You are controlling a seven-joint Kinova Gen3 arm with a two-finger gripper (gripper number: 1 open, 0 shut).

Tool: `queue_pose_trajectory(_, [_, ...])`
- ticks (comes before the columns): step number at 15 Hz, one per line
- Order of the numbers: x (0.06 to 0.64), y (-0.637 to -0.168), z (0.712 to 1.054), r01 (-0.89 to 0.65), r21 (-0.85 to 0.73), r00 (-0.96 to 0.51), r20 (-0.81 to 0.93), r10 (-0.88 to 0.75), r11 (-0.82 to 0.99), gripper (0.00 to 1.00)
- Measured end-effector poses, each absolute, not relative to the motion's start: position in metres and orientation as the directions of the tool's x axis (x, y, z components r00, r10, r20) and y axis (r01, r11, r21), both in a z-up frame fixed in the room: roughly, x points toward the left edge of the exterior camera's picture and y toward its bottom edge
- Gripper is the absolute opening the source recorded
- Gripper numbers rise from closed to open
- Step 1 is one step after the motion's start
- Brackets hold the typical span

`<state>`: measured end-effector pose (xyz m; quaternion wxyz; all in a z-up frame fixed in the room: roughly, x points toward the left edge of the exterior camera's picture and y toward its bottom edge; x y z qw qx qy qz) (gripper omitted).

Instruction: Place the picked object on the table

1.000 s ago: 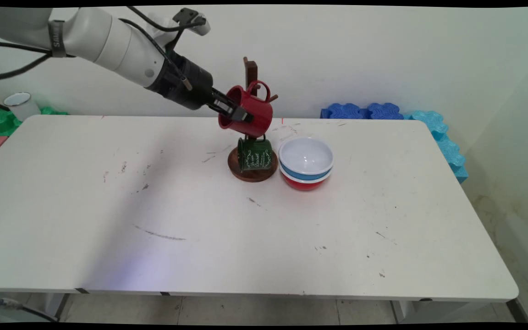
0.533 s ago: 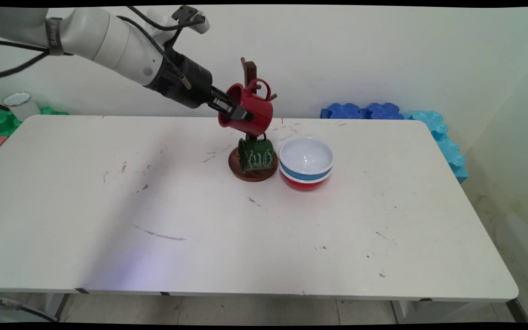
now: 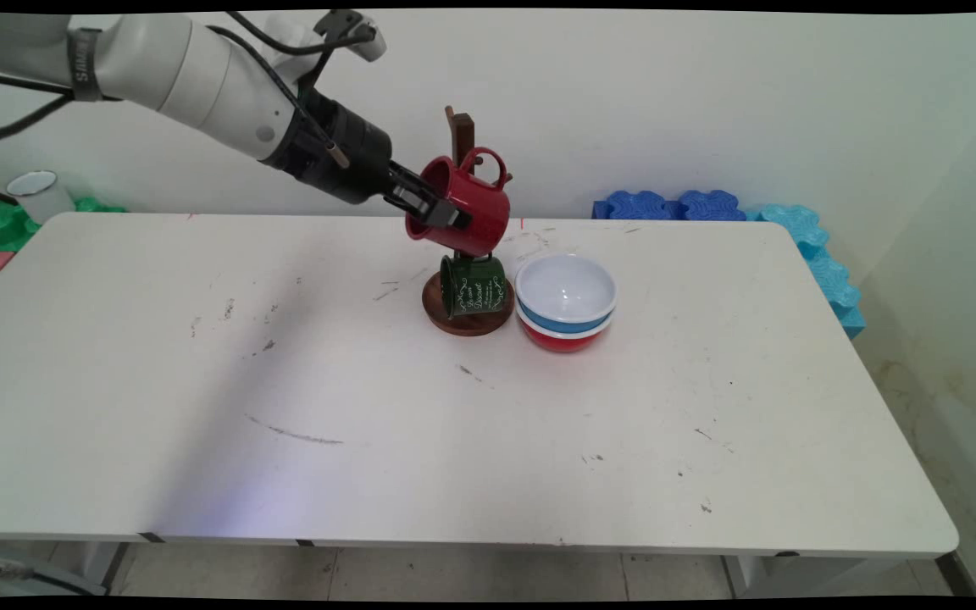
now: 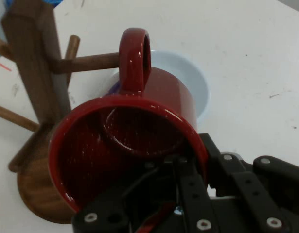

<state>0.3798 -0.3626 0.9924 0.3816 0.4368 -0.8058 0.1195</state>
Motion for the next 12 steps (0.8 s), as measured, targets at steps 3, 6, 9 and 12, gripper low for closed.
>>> queue_pose_trajectory(3, [0.375, -0.356, 0.996, -0.785, 0.145, -0.333, 0.720, -0.608, 0.602, 0.00])
queue_pose_trajectory(6, [0.372, -0.350, 0.998, -0.777, 0.148, -0.339, 0.720, -0.605, 0.612, 0.00])
queue_pose_trajectory(9, [0.371, -0.344, 0.999, -0.768, 0.144, -0.354, 0.717, -0.600, 0.624, 0.00])
queue_pose_trajectory(12, [0.375, -0.336, 0.998, -0.757, 0.125, -0.385, 0.708, -0.592, 0.642, 0.00])
